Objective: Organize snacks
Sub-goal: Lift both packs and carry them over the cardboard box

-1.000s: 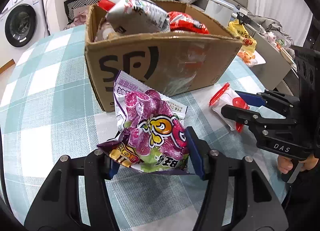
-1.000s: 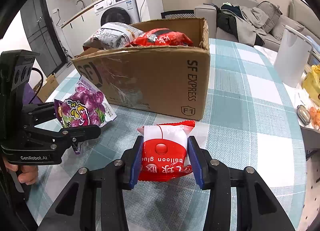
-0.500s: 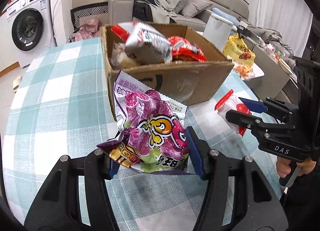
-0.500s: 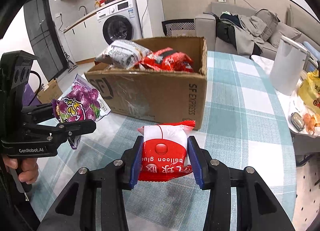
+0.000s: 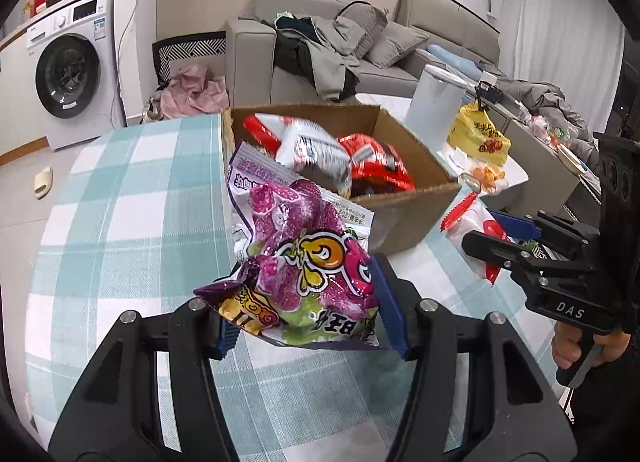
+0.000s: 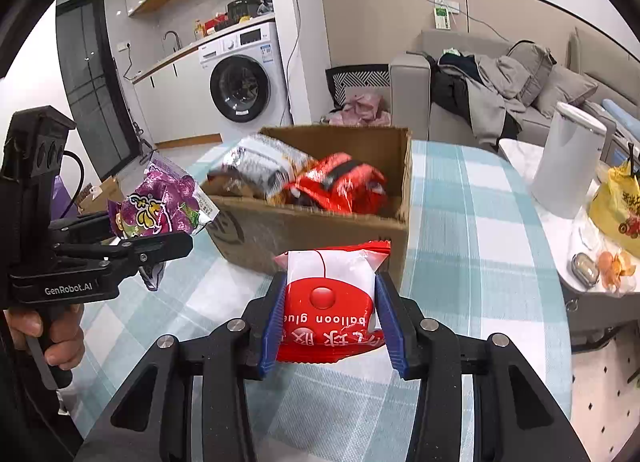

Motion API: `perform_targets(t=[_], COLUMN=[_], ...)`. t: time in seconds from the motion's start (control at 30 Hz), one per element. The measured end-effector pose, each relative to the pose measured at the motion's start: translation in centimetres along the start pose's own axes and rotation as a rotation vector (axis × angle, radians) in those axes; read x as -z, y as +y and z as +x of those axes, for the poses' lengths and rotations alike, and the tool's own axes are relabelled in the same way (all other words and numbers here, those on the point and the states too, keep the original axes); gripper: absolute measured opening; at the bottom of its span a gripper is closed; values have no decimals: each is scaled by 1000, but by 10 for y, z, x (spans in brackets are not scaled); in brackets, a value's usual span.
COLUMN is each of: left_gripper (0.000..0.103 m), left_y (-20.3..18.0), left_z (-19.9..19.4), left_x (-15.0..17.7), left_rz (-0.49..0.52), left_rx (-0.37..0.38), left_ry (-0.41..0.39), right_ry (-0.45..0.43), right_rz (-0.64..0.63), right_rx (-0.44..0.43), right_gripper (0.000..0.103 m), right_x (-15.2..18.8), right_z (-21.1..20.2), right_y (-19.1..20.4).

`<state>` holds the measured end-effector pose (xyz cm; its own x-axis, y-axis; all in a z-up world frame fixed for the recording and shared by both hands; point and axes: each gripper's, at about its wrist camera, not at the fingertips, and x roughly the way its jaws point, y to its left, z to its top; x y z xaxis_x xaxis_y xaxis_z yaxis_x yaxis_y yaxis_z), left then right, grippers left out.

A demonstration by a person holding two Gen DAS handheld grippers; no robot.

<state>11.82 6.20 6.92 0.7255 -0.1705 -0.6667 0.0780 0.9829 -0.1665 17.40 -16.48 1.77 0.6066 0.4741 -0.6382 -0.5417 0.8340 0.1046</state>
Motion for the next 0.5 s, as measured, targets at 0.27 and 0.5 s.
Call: perform_targets(t=[0.27, 0.5], left_gripper=[55, 55], left_y=[-1, -5], left_z=[-5, 7], left_x=[-24, -45], left_rz=[3, 10], left_rx=[-15, -30], left_ry=[-38, -53], right_ry=[-48, -78], right_rz=[0, 10], right_rx=[-2, -9], right_gripper=[44, 44], right_x=[-22, -36], right_z=[-6, -5], right_y=[3, 3])
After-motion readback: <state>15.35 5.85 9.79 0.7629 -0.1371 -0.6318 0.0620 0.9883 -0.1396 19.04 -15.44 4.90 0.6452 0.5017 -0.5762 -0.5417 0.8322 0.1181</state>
